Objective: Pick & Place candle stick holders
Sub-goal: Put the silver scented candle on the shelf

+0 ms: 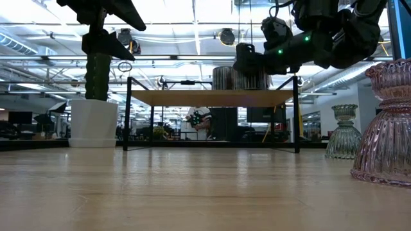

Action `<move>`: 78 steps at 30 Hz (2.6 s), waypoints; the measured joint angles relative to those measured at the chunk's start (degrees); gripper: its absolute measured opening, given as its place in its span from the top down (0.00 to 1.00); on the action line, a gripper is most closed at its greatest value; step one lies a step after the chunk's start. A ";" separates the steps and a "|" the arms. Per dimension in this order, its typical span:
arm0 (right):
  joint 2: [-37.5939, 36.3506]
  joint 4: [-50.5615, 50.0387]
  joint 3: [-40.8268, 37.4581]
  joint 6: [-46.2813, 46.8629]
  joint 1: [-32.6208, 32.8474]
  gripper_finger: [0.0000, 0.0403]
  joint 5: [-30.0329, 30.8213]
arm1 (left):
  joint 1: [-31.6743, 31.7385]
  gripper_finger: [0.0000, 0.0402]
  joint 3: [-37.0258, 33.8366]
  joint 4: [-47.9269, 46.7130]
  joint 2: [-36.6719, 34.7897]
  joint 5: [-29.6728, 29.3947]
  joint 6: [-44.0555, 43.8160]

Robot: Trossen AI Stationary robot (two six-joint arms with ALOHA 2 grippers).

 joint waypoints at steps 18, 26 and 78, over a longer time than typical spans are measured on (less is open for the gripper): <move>-0.04 -0.25 0.00 -0.14 -0.91 0.07 -0.07 | 0.00 0.07 0.00 0.66 0.00 0.01 -0.59; -0.04 0.65 0.00 -1.62 -0.90 0.07 -0.18 | 0.00 0.07 0.00 0.66 0.00 -0.02 -0.61; -0.11 8.99 0.11 -13.86 -2.62 0.01 -7.76 | 0.92 0.08 0.00 0.63 0.00 -0.10 -0.33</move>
